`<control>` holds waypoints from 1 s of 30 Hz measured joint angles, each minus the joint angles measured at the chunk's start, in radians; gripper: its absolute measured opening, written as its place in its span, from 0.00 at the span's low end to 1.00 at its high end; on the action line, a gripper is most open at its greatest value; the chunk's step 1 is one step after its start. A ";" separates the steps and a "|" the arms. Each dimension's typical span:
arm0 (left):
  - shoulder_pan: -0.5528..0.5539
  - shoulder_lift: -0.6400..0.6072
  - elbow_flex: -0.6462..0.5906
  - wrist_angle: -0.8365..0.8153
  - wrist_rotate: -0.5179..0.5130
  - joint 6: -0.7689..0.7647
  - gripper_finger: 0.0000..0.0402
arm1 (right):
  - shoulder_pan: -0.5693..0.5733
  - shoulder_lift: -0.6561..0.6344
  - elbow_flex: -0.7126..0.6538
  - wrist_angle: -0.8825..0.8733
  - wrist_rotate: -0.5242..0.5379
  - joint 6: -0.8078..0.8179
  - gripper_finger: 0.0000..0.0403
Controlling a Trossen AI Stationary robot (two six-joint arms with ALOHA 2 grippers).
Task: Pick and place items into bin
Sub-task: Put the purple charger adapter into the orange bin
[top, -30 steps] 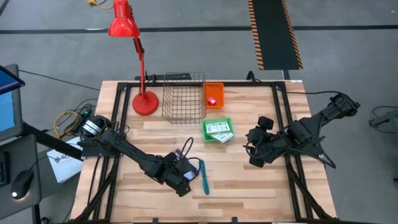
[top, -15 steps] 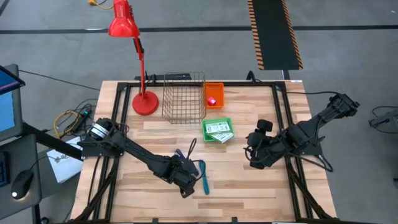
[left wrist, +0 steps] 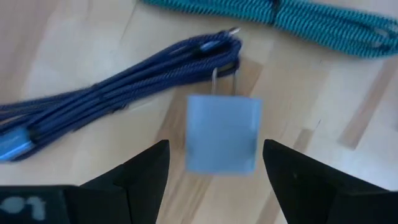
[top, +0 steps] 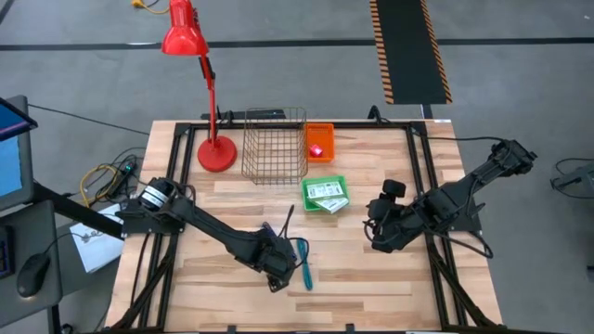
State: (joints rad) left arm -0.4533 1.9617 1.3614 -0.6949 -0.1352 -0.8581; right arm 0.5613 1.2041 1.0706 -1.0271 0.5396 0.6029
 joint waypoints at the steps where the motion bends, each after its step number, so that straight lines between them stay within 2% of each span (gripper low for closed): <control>1: 0.002 0.005 0.001 0.004 0.000 0.002 0.62 | 0.000 0.000 0.000 0.001 0.000 0.000 0.52; 12: 0.010 0.073 0.011 0.022 0.070 0.035 0.62 | 0.000 0.000 0.001 0.018 0.000 0.000 0.52; 22: 0.009 0.082 0.030 0.002 0.045 0.045 0.61 | 0.000 0.000 0.001 0.019 0.000 0.000 0.52; 25: 0.009 0.083 0.031 -0.001 0.047 0.053 0.58 | 0.000 0.000 0.001 0.019 0.000 0.000 0.52; 30: 0.007 0.083 0.032 0.000 0.064 0.053 0.46 | 0.000 0.000 0.001 0.019 0.000 0.013 0.52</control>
State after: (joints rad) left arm -0.4465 2.0445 1.3933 -0.6945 -0.0716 -0.8055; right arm 0.5613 1.2041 1.0714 -1.0080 0.5392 0.6161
